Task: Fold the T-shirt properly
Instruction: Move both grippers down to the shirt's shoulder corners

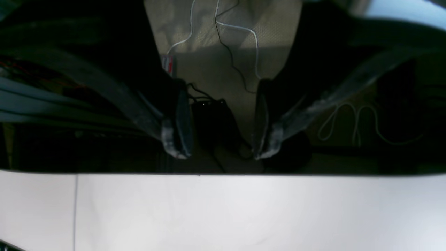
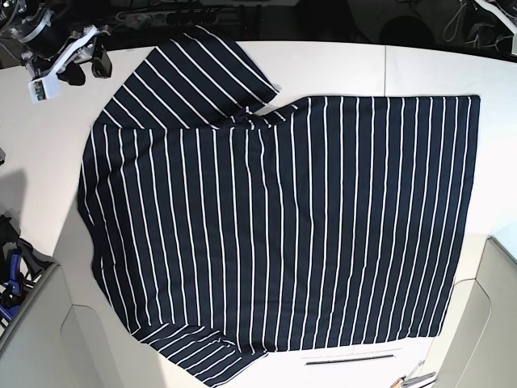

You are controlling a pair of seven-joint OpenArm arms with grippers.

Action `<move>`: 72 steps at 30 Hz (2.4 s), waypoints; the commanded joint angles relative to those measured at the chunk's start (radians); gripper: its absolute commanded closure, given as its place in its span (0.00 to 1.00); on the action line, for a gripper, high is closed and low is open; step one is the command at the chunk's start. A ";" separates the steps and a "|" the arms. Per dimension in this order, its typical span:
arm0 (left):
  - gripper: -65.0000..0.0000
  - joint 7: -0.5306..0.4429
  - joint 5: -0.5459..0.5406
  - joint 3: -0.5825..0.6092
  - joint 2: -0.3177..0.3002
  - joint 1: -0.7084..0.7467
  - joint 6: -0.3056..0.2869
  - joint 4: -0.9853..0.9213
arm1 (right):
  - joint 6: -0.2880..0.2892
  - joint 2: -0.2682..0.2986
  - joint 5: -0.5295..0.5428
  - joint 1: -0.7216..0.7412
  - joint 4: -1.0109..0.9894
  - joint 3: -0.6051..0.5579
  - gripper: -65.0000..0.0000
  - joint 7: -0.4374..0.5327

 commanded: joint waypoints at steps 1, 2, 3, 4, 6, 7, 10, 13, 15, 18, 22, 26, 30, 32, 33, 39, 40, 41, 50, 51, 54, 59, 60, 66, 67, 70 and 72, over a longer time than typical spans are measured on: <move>0.51 -0.015 -0.010 -0.011 -0.017 0.006 -0.009 0.012 | 0.000 0.008 0.010 0.007 -0.002 0.008 0.49 0.005; 0.51 -0.015 -0.010 -0.011 -0.020 0.002 -0.009 0.012 | 0.001 0.008 0.015 0.016 -0.015 0.008 0.49 -0.006; 0.51 -0.015 -0.010 -0.011 -0.023 -0.006 -0.009 0.012 | 0.005 0.008 0.027 0.023 -0.027 0.008 0.49 -0.012; 0.51 -0.015 -0.010 -0.011 -0.027 -0.008 -0.009 0.012 | 0.012 0.008 0.041 0.028 -0.037 0.008 0.49 -0.013; 0.46 -0.015 -0.014 -0.011 -0.031 -0.015 -0.003 0.012 | 0.019 0.005 0.060 0.034 -0.052 0.006 0.49 -0.014; 0.43 -0.015 -0.013 -0.011 -0.031 -0.020 -0.003 0.011 | 0.019 0.000 0.063 0.036 -0.057 0.005 0.49 -0.015; 0.42 -0.015 -0.014 -0.011 -0.031 -0.035 -0.003 0.010 | 0.019 0.000 0.066 0.039 -0.066 -0.019 0.49 -0.016; 0.42 -0.016 -0.016 -0.011 -0.031 -0.041 0.001 0.008 | 0.019 -0.003 0.065 0.039 -0.067 -0.055 0.49 -0.015; 0.42 -0.016 -0.018 -0.011 -0.031 -0.041 0.004 0.008 | 0.018 -0.013 0.062 0.039 -0.067 -0.078 0.49 -0.015; 0.42 -0.015 -0.022 -0.011 -0.033 -0.041 0.003 0.008 | 0.018 -0.039 0.057 0.047 -0.069 -0.105 0.49 -0.016; 0.42 -0.016 -0.023 -0.011 -0.041 -0.044 0.003 0.008 | 0.019 -0.066 0.054 0.048 -0.074 -0.127 0.49 -0.015; 0.42 -0.015 -0.022 -0.011 -0.069 -0.069 0.004 0.008 | 0.018 -0.069 0.054 0.065 -0.100 -0.136 0.49 -0.013; 0.35 -0.015 -0.023 -0.011 -0.101 -0.100 0.004 -0.003 | 0.025 -0.069 0.055 0.080 -0.155 -0.136 0.49 -0.013; 0.28 -0.014 -0.029 -0.010 -0.118 -0.116 0.004 -0.017 | 0.038 -0.069 0.060 0.083 -0.170 -0.136 0.49 -0.012; 0.28 -0.015 -0.033 -0.010 -0.124 -0.124 0.004 -0.024 | 0.038 -0.069 0.072 0.083 -0.172 -0.136 0.49 -0.013; 0.28 -0.015 -0.038 -0.004 -0.130 -0.192 0.006 -0.077 | 0.087 -0.069 0.120 0.083 -0.172 -0.136 0.49 -0.019; 0.28 -0.014 -0.039 -0.004 -0.130 -0.208 0.006 -0.092 | 0.087 -0.069 0.125 0.084 -0.172 -0.136 0.49 -0.019; 0.28 -0.014 -0.040 -0.004 -0.131 -0.223 0.006 -0.108 | 0.087 -0.069 0.126 0.084 -0.172 -0.136 0.49 -0.019; 0.28 -0.014 -0.068 0.038 -0.162 -0.308 0.007 -0.264 | 0.085 -0.069 0.125 0.083 -0.172 -0.136 0.49 -0.025; 0.28 -0.014 -0.067 0.055 -0.170 -0.318 0.008 -0.281 | 0.086 -0.069 0.125 0.083 -0.172 -0.136 0.49 -0.027; 0.28 -0.014 -0.066 0.111 -0.188 -0.344 0.011 -0.330 | 0.087 -0.069 0.124 0.083 -0.172 -0.136 0.49 -0.027; 0.28 -0.014 -0.063 0.163 -0.191 -0.388 0.026 -0.376 | 0.087 -0.069 0.114 0.083 -0.172 -0.136 0.49 -0.027; 0.28 -0.015 -0.054 0.169 -0.191 -0.390 0.027 -0.381 | 0.087 -0.069 0.114 0.083 -0.172 -0.136 0.49 -0.029; 0.28 -0.014 -0.027 0.173 -0.197 -0.417 0.047 -0.385 | 0.088 -0.069 0.114 0.083 -0.172 -0.136 0.49 -0.035; 0.28 -0.014 -0.025 0.173 -0.197 -0.418 0.049 -0.385 | 0.089 -0.069 0.114 0.083 -0.172 -0.136 0.49 -0.035; 0.28 -0.014 -0.029 0.173 -0.196 -0.417 0.048 -0.385 | 0.108 -0.069 0.127 0.083 -0.172 -0.136 0.49 -0.039; 0.28 -0.015 -0.029 0.173 -0.196 -0.418 0.028 -0.385 | 0.117 -0.069 0.153 0.083 -0.172 -0.136 0.49 -0.055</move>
